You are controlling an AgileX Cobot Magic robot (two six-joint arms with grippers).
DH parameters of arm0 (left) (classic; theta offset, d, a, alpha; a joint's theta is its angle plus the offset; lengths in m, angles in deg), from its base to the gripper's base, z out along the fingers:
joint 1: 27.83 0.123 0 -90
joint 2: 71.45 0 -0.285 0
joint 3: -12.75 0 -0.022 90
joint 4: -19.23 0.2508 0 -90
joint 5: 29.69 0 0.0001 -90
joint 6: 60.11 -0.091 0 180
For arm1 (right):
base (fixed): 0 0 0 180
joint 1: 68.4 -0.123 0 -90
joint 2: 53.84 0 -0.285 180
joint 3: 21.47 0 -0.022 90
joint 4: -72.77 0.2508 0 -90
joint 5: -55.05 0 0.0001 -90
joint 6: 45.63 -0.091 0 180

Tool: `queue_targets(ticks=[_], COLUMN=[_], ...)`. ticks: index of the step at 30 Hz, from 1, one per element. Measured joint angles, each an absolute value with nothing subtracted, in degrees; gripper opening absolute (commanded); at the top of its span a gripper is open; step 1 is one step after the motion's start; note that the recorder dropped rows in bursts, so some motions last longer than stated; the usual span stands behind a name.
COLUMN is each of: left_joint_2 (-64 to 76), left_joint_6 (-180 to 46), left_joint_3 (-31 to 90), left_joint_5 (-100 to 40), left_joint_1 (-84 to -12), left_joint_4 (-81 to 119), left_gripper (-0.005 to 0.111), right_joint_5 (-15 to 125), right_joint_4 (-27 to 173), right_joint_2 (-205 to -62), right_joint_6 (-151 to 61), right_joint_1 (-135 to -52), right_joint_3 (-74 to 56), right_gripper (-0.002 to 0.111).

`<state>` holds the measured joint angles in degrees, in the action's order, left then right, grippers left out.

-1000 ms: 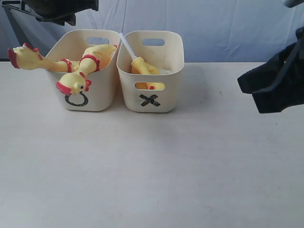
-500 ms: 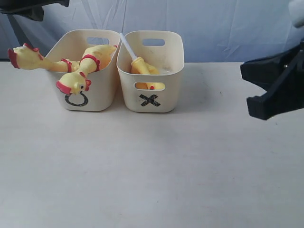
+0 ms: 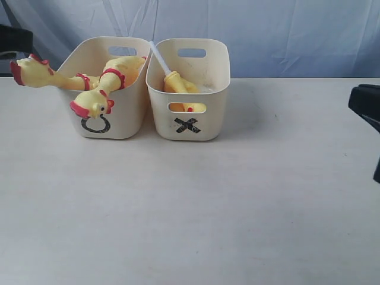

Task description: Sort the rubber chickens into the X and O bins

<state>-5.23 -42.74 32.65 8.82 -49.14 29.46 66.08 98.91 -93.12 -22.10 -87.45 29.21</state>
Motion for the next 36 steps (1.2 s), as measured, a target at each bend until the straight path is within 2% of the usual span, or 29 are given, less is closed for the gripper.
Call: queue_targets(ticks=[19, 25, 36], left_joint_2=[-38.5, -40.63, -40.76], left_joint_6=[-51.85, -53.04, -53.13], left_joint_3=[59.26, 61.73, 61.87], left_joint_5=[-4.94, -5.65, 0.5], left_joint_1=[-49.14, -49.14, -49.14], left_joint_4=[23.95, 23.46, 26.53], left_gripper=[0.0, 0.0, 0.0], right_joint_5=[69.13, 75.38, 76.64], right_joint_4=[107.82, 107.95, 107.95], right_joint_2=[-77.38, -76.33, -76.33], right_joint_6=[-22.1, -22.1, -22.21], right_joint_1=[-87.45, -87.45, -87.45], right_joint_3=[34.5, 34.5, 34.5], right_gripper=[-0.001, -0.001, -0.001])
